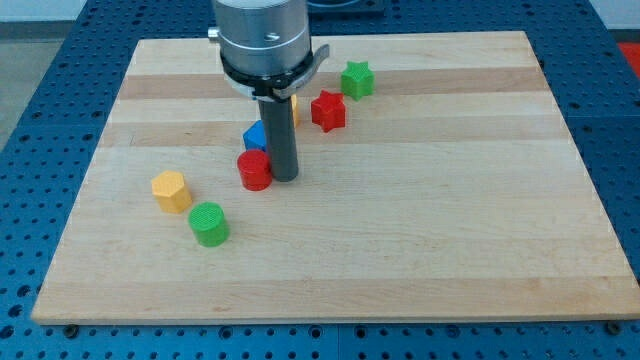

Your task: Push the red circle towards top of the green circle

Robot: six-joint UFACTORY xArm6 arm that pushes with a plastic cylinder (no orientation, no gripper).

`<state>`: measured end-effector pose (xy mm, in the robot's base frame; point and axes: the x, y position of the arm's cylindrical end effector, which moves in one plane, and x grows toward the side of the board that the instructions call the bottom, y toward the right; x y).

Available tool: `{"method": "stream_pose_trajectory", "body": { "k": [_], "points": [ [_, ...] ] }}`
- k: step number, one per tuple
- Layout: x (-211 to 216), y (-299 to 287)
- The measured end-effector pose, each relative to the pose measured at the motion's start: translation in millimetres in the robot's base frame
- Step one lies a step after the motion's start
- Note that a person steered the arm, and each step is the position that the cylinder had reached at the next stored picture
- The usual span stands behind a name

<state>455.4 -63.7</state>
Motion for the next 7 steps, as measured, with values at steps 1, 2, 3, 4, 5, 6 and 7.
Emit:
{"method": "stream_pose_trajectory", "body": {
  "k": [1, 2, 3, 4, 5, 6, 7],
  "points": [
    [2, -9],
    [2, -16],
    [2, -19],
    [2, -22],
    [2, -22],
    [37, -12],
    [71, -9]
  ]
}}
